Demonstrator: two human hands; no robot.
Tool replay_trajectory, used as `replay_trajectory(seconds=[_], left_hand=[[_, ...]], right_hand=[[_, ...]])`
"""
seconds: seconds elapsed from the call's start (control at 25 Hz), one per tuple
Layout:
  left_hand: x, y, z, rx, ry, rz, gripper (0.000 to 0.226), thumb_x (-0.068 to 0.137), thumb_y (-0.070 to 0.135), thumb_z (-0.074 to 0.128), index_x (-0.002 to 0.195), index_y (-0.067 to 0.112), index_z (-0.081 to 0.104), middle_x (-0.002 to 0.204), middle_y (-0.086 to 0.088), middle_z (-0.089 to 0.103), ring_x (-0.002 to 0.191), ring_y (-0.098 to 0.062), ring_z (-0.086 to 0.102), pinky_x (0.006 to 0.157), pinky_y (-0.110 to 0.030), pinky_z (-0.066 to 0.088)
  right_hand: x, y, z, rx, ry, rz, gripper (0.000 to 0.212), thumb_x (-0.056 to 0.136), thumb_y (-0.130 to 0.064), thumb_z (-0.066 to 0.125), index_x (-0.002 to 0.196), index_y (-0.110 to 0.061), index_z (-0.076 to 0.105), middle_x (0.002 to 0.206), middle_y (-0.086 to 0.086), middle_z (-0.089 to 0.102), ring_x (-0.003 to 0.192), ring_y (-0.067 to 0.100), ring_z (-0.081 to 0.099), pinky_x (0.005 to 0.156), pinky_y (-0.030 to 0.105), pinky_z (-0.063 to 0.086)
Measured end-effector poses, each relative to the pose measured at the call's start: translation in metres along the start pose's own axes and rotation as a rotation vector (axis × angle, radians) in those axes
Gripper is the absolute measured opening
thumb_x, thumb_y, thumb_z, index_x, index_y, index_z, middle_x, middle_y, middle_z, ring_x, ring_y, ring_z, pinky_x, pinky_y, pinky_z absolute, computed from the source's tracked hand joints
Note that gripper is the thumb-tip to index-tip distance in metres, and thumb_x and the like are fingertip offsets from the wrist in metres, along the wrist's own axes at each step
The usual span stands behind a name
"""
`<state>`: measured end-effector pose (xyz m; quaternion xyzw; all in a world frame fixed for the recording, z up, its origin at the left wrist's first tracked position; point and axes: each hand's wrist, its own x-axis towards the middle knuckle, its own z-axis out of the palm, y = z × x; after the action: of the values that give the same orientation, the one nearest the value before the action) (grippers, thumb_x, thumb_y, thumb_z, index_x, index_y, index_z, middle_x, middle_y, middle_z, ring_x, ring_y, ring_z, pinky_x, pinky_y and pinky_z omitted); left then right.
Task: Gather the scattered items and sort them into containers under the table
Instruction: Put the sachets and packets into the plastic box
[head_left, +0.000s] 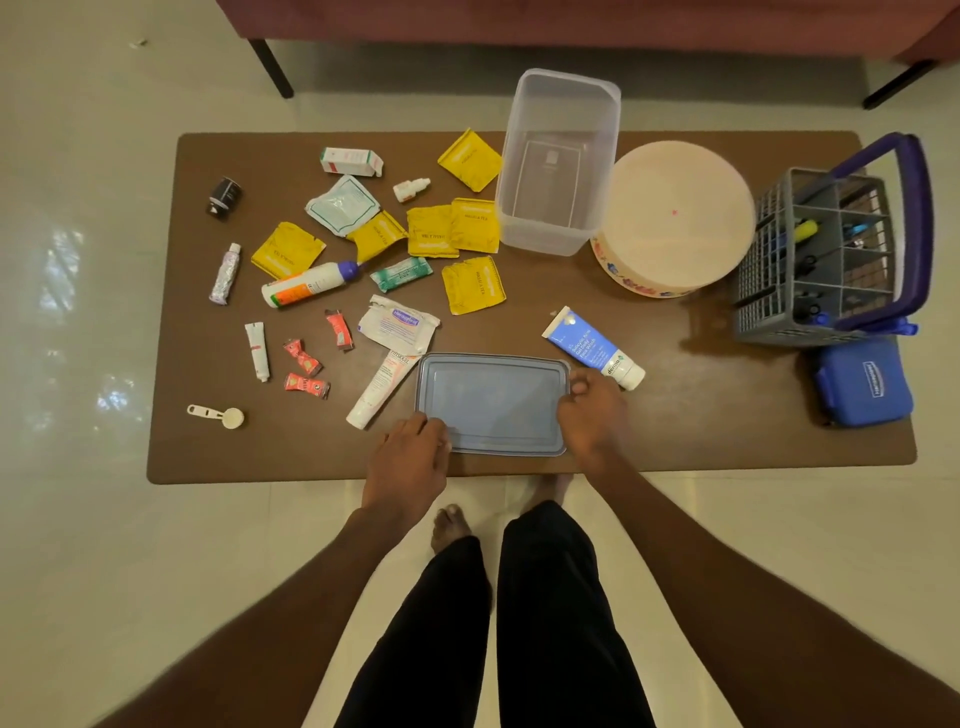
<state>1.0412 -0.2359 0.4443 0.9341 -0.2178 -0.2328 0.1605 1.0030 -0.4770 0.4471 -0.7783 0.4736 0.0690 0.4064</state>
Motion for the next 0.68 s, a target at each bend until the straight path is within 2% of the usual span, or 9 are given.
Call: replay_trajectory(seconds=[0.12,0.24,0.32,0.44,0.56,0.68], left_hand=[[0.007,-0.006,-0.01,-0.134,0.139,-0.186,0.007,0.101,0.026,0.057,0.102,0.022,0.063,0.104,0.003,0.06,0.095,-0.018,0.055,0.074,-0.039,0.055],[0.019,-0.02,-0.02,-0.149,0.233,-0.333,0.011,0.101,0.027,0.058,0.105,0.019,0.064,0.109,-0.002,0.059,0.099,-0.024,0.058,0.075,-0.045,0.056],[0.03,-0.03,-0.025,-0.117,0.251,-0.402,0.015,0.098,0.027,0.061,0.11,0.018,0.063,0.112,-0.005,0.057,0.099,-0.026,0.058,0.075,-0.046,0.055],[0.043,-0.039,-0.028,-0.119,0.213,-0.481,0.026,0.097,0.029,0.063,0.121,0.02,0.06,0.121,-0.006,0.057,0.11,-0.025,0.055,0.082,-0.046,0.056],[0.059,-0.044,-0.031,-0.111,0.187,-0.475,0.032,0.097,0.029,0.064,0.127,0.021,0.058,0.128,-0.006,0.056,0.117,-0.026,0.054,0.088,-0.045,0.055],[0.079,-0.043,-0.04,-0.11,0.205,-0.411,0.04,0.095,0.021,0.066,0.134,0.023,0.056,0.141,-0.006,0.05,0.127,-0.027,0.05,0.093,-0.047,0.055]], right_hand=[[-0.002,-0.018,0.004,0.038,-0.022,-0.106,0.03,0.092,-0.006,0.059,0.117,-0.019,0.066,0.117,0.001,0.062,0.098,0.013,0.061,0.084,0.034,0.053],[0.003,-0.043,0.017,-0.003,-0.083,-0.221,0.025,0.095,-0.01,0.061,0.118,-0.02,0.066,0.114,-0.006,0.057,0.102,0.014,0.063,0.089,0.037,0.054],[0.012,-0.063,0.03,-0.013,-0.117,-0.279,0.021,0.096,-0.013,0.061,0.116,-0.02,0.066,0.111,-0.008,0.06,0.1,0.015,0.065,0.087,0.038,0.056],[0.031,-0.09,0.046,-0.115,-0.139,-0.346,0.02,0.098,-0.018,0.058,0.116,-0.019,0.066,0.12,0.002,0.063,0.101,0.022,0.065,0.083,0.037,0.053],[0.057,-0.108,0.062,-0.268,-0.102,-0.303,0.025,0.098,-0.026,0.059,0.12,-0.015,0.063,0.127,0.011,0.053,0.114,0.033,0.058,0.089,0.044,0.053],[0.083,-0.113,0.078,-0.394,-0.064,-0.199,0.046,0.094,-0.039,0.064,0.129,-0.009,0.056,0.134,0.016,0.048,0.126,0.04,0.05,0.098,0.05,0.05]])
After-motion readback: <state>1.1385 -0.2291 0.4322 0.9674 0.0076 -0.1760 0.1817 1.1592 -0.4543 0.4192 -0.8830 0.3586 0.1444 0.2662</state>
